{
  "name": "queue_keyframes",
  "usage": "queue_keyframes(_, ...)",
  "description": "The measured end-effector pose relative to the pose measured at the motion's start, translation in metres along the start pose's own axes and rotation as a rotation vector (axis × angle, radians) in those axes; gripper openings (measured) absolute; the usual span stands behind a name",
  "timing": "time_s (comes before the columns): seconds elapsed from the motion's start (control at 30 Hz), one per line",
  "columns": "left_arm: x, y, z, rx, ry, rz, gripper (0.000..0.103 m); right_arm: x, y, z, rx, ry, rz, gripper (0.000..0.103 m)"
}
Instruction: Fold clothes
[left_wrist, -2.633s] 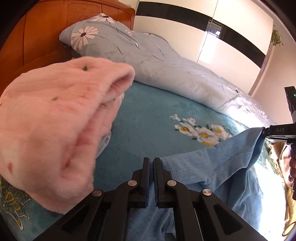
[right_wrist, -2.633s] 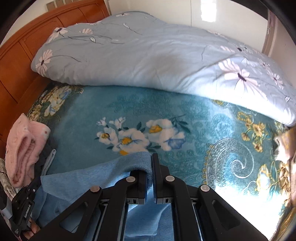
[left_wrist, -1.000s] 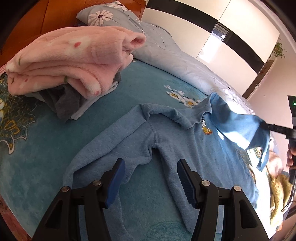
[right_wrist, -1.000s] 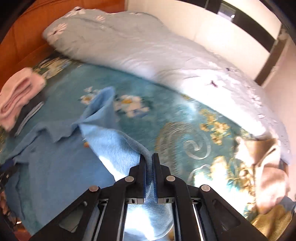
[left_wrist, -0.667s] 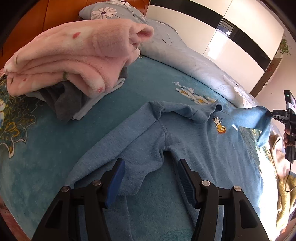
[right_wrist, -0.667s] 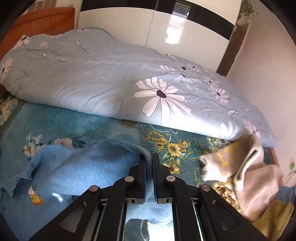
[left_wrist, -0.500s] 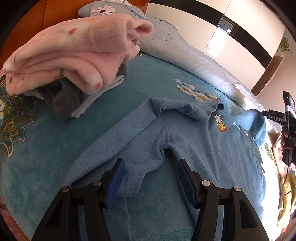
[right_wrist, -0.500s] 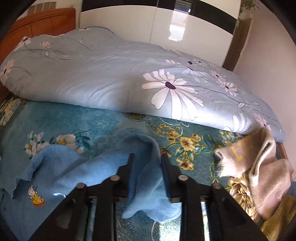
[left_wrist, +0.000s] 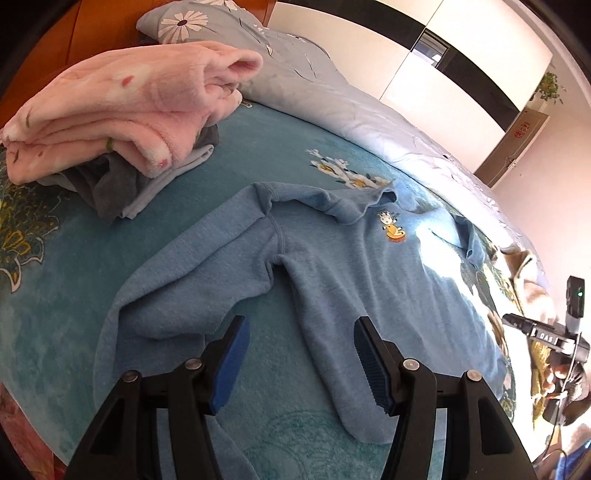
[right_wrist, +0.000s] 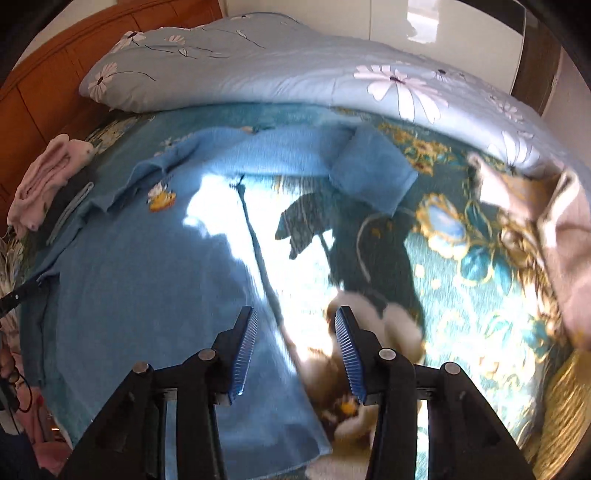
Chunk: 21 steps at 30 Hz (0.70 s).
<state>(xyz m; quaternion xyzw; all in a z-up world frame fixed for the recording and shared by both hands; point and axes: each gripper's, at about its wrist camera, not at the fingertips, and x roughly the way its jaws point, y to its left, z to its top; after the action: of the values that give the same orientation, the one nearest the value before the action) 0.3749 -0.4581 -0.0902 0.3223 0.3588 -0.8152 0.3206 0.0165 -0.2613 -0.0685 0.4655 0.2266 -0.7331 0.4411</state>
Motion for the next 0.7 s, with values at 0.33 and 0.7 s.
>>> queue_keyframes(0.33, -0.031, -0.008, -0.021, 0.029, 0.004, -0.010, 0.063, 0.009, -0.019, -0.064, 0.149, 0.041, 0.030, 0.046)
queue_keyframes(0.7, -0.038, -0.021, -0.027, 0.081, 0.012, -0.025, 0.063, -0.018, 0.009, -0.074, 0.144, -0.011, 0.106, 0.005)
